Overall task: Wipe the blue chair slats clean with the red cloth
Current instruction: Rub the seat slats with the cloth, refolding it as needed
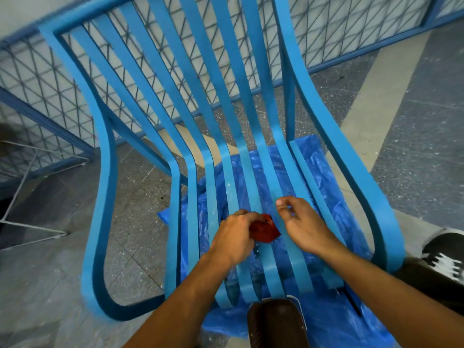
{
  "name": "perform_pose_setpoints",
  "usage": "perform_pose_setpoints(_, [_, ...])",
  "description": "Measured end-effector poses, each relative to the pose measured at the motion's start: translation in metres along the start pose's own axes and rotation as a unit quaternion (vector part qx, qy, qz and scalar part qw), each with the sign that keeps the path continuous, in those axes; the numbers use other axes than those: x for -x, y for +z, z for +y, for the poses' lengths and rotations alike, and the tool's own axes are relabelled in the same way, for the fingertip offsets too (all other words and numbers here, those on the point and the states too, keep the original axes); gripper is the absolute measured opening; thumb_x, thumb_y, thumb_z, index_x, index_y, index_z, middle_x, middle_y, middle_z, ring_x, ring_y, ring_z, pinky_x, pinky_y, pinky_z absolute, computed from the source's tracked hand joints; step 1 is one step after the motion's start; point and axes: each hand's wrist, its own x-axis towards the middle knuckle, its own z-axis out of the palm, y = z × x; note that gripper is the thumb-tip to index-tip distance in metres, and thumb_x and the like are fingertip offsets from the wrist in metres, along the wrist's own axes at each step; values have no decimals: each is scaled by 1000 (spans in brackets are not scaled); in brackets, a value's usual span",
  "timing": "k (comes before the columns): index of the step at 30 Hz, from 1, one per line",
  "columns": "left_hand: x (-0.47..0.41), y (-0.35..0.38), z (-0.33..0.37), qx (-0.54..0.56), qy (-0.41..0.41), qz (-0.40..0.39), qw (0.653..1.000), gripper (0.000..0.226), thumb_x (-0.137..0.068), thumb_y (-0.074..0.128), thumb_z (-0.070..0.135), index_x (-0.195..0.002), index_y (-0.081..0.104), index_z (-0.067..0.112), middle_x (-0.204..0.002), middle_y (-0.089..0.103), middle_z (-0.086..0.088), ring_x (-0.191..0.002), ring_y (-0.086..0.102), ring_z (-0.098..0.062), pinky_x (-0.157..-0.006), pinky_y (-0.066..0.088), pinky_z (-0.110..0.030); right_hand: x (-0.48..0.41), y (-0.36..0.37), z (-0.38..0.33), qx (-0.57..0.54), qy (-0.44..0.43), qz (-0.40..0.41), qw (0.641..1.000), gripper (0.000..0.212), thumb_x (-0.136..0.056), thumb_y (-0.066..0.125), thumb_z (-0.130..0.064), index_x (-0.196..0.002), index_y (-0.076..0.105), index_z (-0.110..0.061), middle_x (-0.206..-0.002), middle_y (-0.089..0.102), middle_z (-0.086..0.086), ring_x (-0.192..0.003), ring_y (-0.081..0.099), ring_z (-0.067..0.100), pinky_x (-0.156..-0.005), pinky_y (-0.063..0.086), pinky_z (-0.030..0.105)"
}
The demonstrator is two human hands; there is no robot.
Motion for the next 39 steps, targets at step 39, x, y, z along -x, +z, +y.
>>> perform_pose_setpoints(39, [-186, -46, -35, -49, -81, 71, 993, 52, -81, 57, 0, -122, 68, 29, -126, 64, -7, -118, 59, -33, -102, 49, -38, -104, 16, -51, 448, -53, -154, 879, 114, -69, 80, -62, -156, 19, -22, -148, 27, 14, -141, 27, 33, -113, 39, 47])
